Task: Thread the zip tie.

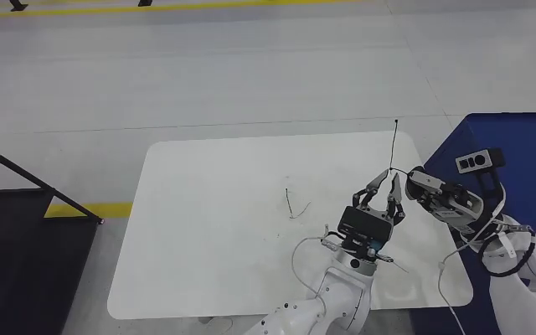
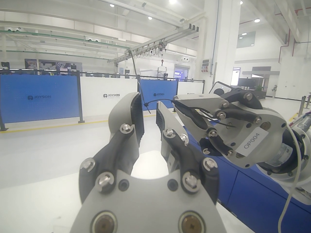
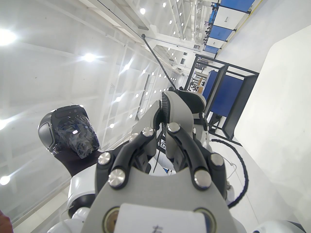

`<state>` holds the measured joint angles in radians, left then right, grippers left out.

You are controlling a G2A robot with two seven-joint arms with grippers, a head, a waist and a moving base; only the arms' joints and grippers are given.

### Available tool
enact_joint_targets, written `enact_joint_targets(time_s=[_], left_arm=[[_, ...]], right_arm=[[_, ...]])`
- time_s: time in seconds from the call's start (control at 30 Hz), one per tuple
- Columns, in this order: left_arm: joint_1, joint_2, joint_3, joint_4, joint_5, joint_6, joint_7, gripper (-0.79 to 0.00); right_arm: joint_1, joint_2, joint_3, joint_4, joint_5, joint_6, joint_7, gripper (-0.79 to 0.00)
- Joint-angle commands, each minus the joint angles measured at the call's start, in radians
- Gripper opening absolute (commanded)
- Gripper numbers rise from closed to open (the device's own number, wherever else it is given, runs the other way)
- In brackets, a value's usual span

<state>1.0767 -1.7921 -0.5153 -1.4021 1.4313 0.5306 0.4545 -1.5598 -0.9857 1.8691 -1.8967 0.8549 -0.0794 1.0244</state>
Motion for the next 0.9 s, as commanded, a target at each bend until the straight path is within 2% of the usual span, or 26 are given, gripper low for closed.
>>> enact_joint_targets(time_s=[0.0,0.13,0.23,0.67,0.87], left_arm=[[-0.001,-0.001,0.0,0.003,-0.001,0.001,0.001,-0.696],[-0.004,-0.003,-0.001,0.008,-0.006,0.0,-0.001,-0.714],[-0.005,-0.004,-0.001,0.009,-0.01,-0.001,0.0,-0.782],[-0.004,-0.003,-0.003,0.004,-0.024,-0.027,0.008,-0.785],[0.001,0.002,0.005,0.009,0.0,-0.054,0.01,-0.785]], right_arm=[[0.0,0.0,0.0,0.0,0.0,0.0,0.0,-0.785],[0.0,0.0,0.0,0.0,0.0,0.0,0.0,-0.785],[0.0,0.0,0.0,0.0,0.0,0.0,0.0,-0.785],[0.0,0.0,0.0,0.0,0.0,0.0,0.0,-0.785],[0.009,-0.001,0.006,-0.012,0.005,0.017,-0.036,-0.785]])
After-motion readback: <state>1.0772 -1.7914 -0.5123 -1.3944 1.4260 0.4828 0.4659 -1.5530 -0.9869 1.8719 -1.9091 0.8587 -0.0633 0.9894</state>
